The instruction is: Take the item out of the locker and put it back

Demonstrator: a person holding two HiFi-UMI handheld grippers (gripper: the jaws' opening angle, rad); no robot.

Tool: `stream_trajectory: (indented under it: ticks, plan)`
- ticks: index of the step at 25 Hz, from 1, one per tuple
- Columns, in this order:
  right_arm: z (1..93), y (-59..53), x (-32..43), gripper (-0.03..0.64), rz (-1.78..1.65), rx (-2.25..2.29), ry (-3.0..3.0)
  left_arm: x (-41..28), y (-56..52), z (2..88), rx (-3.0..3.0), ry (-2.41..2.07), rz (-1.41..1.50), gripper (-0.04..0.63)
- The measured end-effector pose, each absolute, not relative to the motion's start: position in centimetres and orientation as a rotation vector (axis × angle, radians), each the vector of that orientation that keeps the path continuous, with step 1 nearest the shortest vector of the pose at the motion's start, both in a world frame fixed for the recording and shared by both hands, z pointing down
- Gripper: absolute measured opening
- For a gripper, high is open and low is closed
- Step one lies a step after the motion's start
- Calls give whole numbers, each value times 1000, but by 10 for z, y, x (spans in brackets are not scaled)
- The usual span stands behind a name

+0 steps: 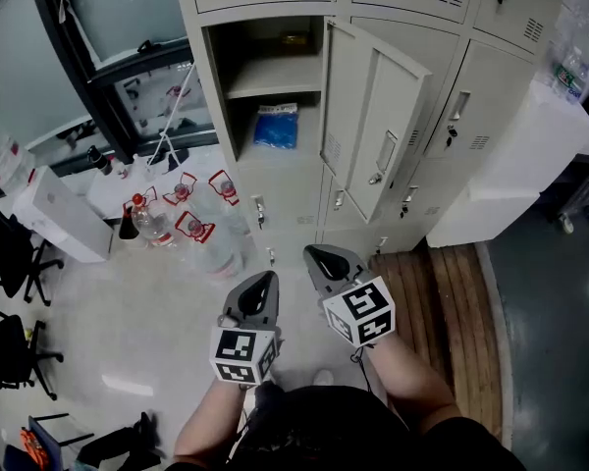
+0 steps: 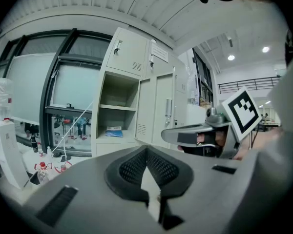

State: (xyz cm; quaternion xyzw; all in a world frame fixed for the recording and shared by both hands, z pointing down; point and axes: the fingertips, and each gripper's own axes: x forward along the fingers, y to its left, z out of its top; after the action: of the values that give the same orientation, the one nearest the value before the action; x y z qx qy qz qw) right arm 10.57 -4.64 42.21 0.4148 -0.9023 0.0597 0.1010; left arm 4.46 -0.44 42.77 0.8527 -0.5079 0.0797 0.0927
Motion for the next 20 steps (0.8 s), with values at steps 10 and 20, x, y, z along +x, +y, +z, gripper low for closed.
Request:
stream_trajectory:
  ticks: [10, 20]
  plan:
    - [421, -44, 104, 0, 181, 1208, -2679, 43, -1, 426, 2523, -1524, 245, 4]
    - [428, -47, 106, 0, 191, 1200, -2675, 46, -3, 430, 2515, -1519, 241, 4]
